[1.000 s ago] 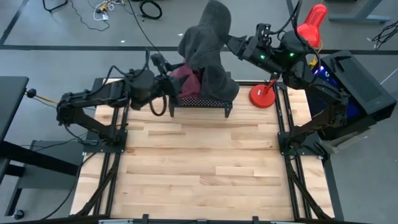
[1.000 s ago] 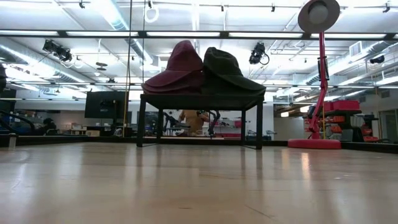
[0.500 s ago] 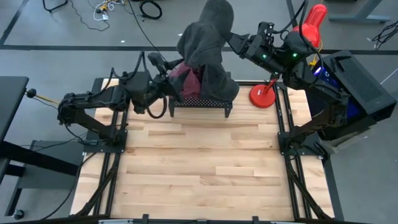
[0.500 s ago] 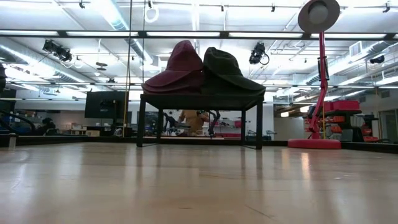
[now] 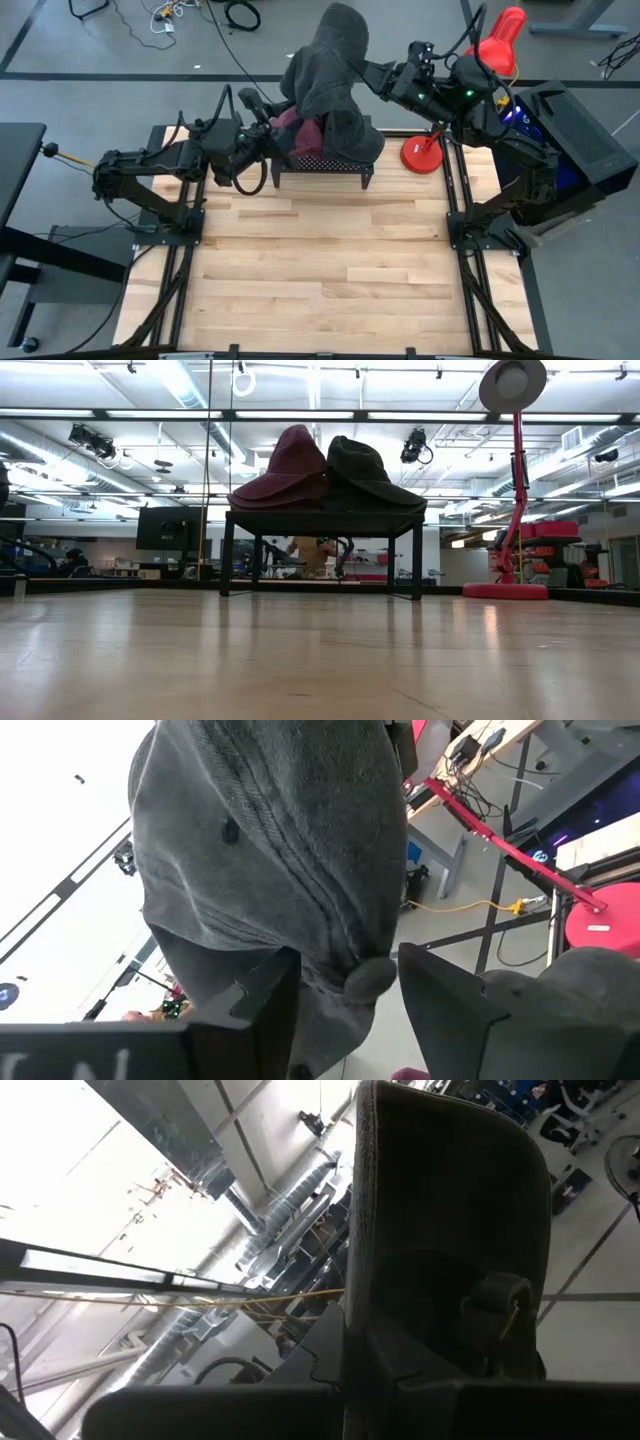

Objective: Pick & Place hat
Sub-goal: Put the black cap on top of the stacked black caps on the shelf

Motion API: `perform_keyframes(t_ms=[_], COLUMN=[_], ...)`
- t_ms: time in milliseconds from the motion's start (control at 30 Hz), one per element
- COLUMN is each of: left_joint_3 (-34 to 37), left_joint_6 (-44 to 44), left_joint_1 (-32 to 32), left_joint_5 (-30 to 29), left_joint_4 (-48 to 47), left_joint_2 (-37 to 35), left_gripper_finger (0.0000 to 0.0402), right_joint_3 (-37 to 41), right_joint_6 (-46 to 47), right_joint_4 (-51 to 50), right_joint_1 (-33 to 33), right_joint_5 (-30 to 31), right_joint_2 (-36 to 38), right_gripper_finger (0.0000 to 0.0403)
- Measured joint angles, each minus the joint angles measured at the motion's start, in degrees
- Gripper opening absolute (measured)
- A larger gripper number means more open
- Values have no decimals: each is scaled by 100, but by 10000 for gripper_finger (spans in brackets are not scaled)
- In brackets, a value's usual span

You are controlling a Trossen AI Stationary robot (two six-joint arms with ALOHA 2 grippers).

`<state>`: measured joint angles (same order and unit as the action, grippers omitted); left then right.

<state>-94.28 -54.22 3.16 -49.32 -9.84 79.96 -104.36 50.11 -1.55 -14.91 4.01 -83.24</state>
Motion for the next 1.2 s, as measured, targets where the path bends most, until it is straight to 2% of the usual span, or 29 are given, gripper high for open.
perform_keyframes(t_ms=[133,400,533,833,1033,1200], left_joint_3=[0,0,0,0,0,0], left_joint_6=[-2,-41,-43,-50,-56,-61], left_joint_1=[29,164,199,216,223,221], left_joint_5=[-22,-41,-42,-60,-59,-61], left_joint_4=[1,0,0,-10,-11,-9], left_joint_2=[0,0,0,-2,-2,-2], left_gripper_finger=[156,78,54,58,50,50], right_joint_3=[0,0,0,0,0,0], right_joint_6=[0,-106,-107,-105,37,-221], right_joint_4=[7,3,0,7,6,87], right_joint_1=[4,4,4,2,2,2], right_joint_5=[-5,-59,-81,-147,-94,-37], right_joint_2=[-8,-9,-9,-9,-9,-5], right_gripper_finger=[10,10,10,31,77,125])
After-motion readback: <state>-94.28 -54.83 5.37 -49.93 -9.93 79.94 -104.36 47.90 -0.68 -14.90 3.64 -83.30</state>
